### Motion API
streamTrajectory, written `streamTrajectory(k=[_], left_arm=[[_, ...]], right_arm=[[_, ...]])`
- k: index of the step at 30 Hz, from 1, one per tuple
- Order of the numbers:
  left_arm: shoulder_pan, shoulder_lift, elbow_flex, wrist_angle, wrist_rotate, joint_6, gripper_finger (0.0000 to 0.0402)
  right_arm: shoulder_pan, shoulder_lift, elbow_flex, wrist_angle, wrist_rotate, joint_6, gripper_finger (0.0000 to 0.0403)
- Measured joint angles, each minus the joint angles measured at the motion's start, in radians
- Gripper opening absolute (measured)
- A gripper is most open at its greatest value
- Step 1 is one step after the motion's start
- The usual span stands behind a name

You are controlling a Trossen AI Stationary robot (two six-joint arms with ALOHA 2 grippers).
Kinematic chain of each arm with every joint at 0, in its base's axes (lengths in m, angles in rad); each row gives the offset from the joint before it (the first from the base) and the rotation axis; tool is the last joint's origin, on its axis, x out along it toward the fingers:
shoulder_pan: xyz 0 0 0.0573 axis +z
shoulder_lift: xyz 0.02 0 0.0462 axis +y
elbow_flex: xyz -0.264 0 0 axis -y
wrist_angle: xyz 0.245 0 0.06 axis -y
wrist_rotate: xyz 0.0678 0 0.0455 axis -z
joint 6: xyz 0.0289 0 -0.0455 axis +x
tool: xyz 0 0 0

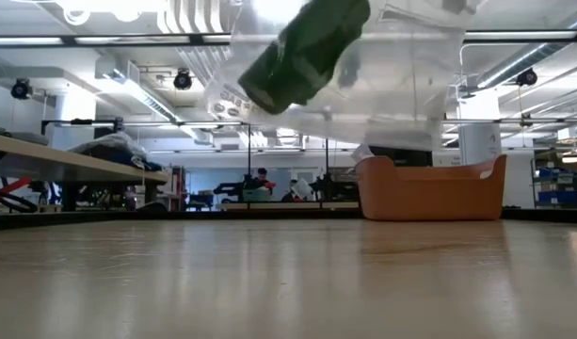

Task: Roll bandage
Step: Put the rolled green bandage inside the transparent zip bag

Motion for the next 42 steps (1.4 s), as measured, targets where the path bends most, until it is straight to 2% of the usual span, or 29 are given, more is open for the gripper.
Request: streamTrajectory(k=[5, 10, 14, 16, 18, 22, 25, 27, 29, 31, 32, 34, 36, 37, 40, 42], left_arm=[[-0.003, -0.002, 0.015, 0.026, 0.0, 0.012, 0.0], [-0.022, -0.055, 0.057, -0.001, -0.007, 0.046, 0.0], [-0.033, -0.116, 0.05, -0.061, -0.134, 0.035, 0.0], [-0.032, -0.138, 0.027, -0.093, -0.153, -0.004, 0.0], [-0.028, -0.148, -0.002, -0.094, -0.068, -0.021, 0.0], [-0.039, -0.142, -0.051, 0.031, 0.252, 0.053, 0.0], [-0.059, -0.14, -0.082, 0.069, 0.352, 0.087, 0.0], [-0.063, -0.139, -0.09, 0.023, 0.303, 0.06, 0.0], [-0.06, -0.141, -0.093, -0.068, 0.131, -0.029, 0.0], [-0.043, -0.147, -0.094, -0.211, -0.068, -0.18, 0.0], [-0.031, -0.153, -0.094, -0.279, -0.132, -0.257, 0.0], [-0.01, -0.159, -0.096, -0.368, -0.147, -0.351, 0.0], [-0.006, -0.159, -0.102, -0.317, -0.071, -0.319, 0.0], [-0.011, -0.158, -0.107, -0.255, 0.001, -0.269, 0.0], [-0.031, -0.158, -0.141, 0.04, 0.316, -0.074, 0.0], [-0.05, -0.158, -0.163, 0.193, 0.463, 0.044, 0.0]], right_arm=[[-0.001, 0.046, -0.05, 0.002, 0.002, 0.044, 0.0013], [-0.005, 0.1, -0.054, -0.048, -0.073, 0.069, 0.0013], [-0.004, 0.082, -0.04, -0.077, -0.044, 0.077, 0.0013], [-0.003, 0.063, -0.039, -0.083, -0.022, 0.078, 0.0013], [-0.003, 0.048, -0.036, -0.079, -0.019, 0.077, 0.0013], [-0.003, 0.03, -0.036, -0.09, -0.019, 0.076, 0.0013], [-0.003, 0.023, -0.036, -0.096, -0.018, 0.076, 0.0013], [-0.003, 0.022, -0.036, -0.097, -0.018, 0.077, 0.0013], [-0.003, 0.022, -0.037, -0.099, -0.018, 0.076, 0.0013], [-0.003, 0.022, -0.037, -0.098, -0.018, 0.077, 0.0013], [-0.005, 0.022, -0.037, -0.098, -0.018, 0.077, 0.0013], [-0.005, 0.022, -0.037, -0.099, -0.019, 0.077, 0.0013], [-0.005, 0.022, -0.037, -0.099, -0.019, 0.078, 0.0013], [-0.007, 0.022, -0.037, -0.098, -0.018, 0.077, 0.0013], [-0.008, 0.022, -0.037, -0.098, -0.019, 0.071, 0.0013], [-0.008, 0.022, -0.037, -0.098, -0.018, 0.069, 0.0013]])
